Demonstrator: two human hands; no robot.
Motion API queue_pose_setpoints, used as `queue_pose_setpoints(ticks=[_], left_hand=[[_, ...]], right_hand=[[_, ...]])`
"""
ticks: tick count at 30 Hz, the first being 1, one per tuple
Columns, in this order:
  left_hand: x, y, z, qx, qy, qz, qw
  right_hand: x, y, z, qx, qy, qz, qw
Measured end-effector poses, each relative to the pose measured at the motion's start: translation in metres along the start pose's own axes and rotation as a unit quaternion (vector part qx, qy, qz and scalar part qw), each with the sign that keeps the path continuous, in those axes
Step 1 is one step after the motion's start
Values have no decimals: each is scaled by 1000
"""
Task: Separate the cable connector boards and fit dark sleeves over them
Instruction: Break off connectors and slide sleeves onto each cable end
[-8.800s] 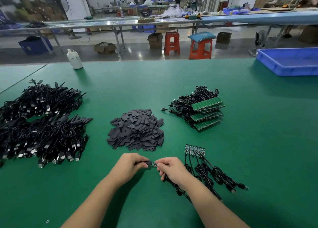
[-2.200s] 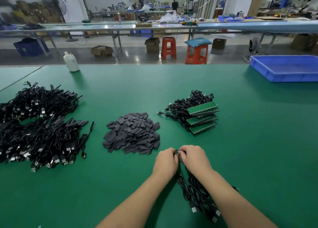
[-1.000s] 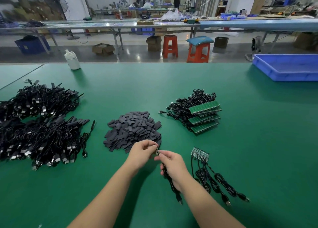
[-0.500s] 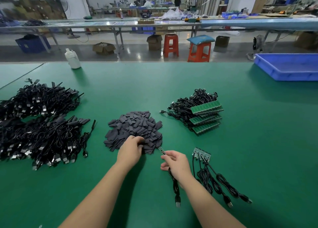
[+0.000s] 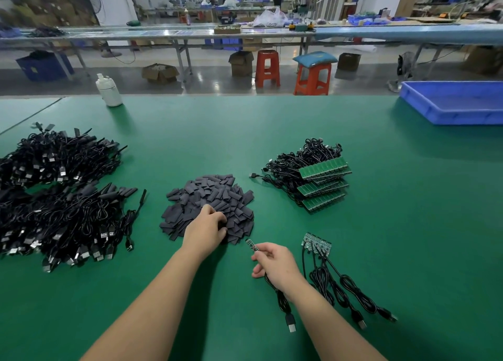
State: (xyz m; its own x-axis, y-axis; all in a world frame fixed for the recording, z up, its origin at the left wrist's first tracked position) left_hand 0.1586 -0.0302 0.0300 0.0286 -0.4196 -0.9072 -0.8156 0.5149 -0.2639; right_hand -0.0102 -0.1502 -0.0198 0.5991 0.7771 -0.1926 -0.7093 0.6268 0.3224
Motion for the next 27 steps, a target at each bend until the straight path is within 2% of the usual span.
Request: queue_pose_setpoints(ticks=[4, 6, 8, 11, 16, 25, 27], left_hand=[[-17, 6, -11, 33, 32, -50, 998], [-16, 16, -17, 32, 95, -24, 995], [-8, 31, -21, 40, 148, 35, 988], [1, 54, -21, 86, 127, 65, 986], [8, 73, -13, 114, 89, 82, 986], [-2, 77, -19, 150, 9, 74, 986], [-5, 78, -21, 142, 31, 69, 987]], right_hand=[[1, 3, 1, 4, 19, 20, 1000], [3, 5, 2, 5, 20, 33, 999], [3, 7, 4, 2, 27, 43, 999], [1, 9, 6, -1, 26, 56, 998], [2, 12, 8, -5, 36, 65, 997], [4, 12, 8, -7, 18, 67, 998], [4, 12, 8, -8, -11, 69, 997]])
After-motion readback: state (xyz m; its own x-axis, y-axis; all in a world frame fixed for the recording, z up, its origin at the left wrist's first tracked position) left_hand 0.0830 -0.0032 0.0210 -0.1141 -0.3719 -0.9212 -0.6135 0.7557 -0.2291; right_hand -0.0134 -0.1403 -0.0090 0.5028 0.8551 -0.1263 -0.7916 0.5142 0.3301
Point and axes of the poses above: each hand's wrist, its own y-axis away from the middle knuckle, its own x-axis out of the palm, z = x × y, the point moved 7 cm from there along -y, towards the middle knuckle, and after that the axes turned 12 degrees about -z, right-handed, at the moved point
